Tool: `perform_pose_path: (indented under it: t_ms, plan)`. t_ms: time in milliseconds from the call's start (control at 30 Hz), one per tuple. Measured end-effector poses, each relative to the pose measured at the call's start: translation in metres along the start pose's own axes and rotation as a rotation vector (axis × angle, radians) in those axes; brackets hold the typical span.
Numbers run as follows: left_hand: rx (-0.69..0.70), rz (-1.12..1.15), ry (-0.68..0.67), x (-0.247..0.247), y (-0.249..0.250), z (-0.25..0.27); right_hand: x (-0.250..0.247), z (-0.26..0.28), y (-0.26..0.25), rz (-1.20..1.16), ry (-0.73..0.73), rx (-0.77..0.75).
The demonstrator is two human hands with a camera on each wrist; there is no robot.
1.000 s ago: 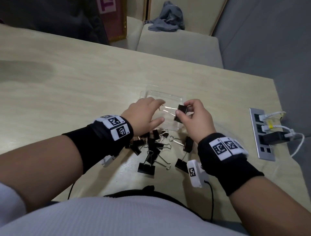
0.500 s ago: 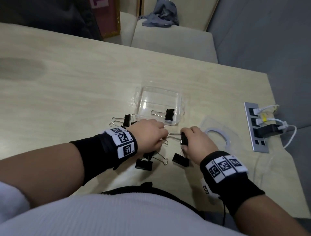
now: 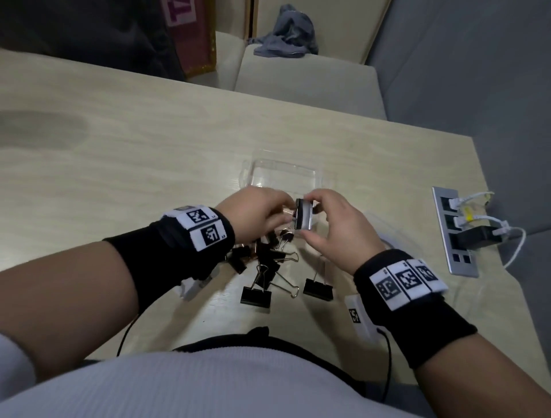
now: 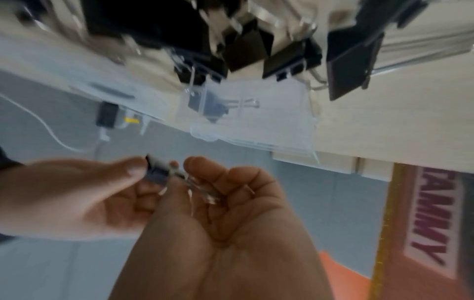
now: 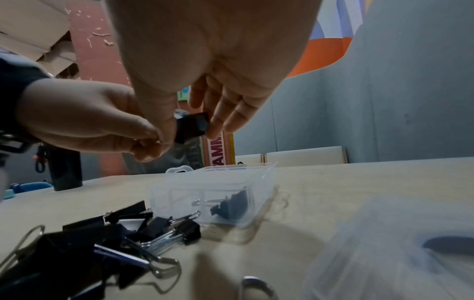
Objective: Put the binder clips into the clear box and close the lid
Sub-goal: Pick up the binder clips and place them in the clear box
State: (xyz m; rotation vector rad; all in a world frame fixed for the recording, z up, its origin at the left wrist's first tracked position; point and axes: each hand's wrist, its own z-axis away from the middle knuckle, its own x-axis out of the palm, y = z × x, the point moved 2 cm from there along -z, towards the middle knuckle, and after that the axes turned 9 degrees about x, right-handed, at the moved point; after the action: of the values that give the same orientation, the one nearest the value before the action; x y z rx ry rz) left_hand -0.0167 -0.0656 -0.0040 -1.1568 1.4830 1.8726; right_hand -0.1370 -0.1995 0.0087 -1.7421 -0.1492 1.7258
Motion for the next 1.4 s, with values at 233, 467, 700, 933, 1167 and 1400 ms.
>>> perform_pose_path:
  t_ms: [233, 467, 700, 933, 1167, 1400]
  plan:
    - [-0.207, -0.127, 0.1, -0.043, -0.016, -0.013, 0.01, 0.015, 0.016, 0.298, -0.345, 0.276]
    - [-0.192, -0.349, -0.151, -0.039, -0.005, -0.043, 0.041, 0.044, 0.037, 0.544, -0.598, 0.326]
    - [-0.126, -0.151, -0.158, -0.01, -0.02, -0.056, 0.033, 0.042, 0.039, 0.385, -0.571, 0.321]
    - [-0.096, -0.415, -0.247, -0.005, -0.035, -0.049, -0.013, 0.022, 0.025, -0.006, -0.268, 0.362]
    - [-0.052, -0.58, -0.35, 0.005, -0.036, -0.043, -0.011, -0.032, 0.012, 0.119, -0.141, 0.127]
    - [-0.014, -0.588, -0.226, -0.003, -0.049, -0.03, 0.013, -0.067, 0.017, 0.284, -0.168, 0.07]
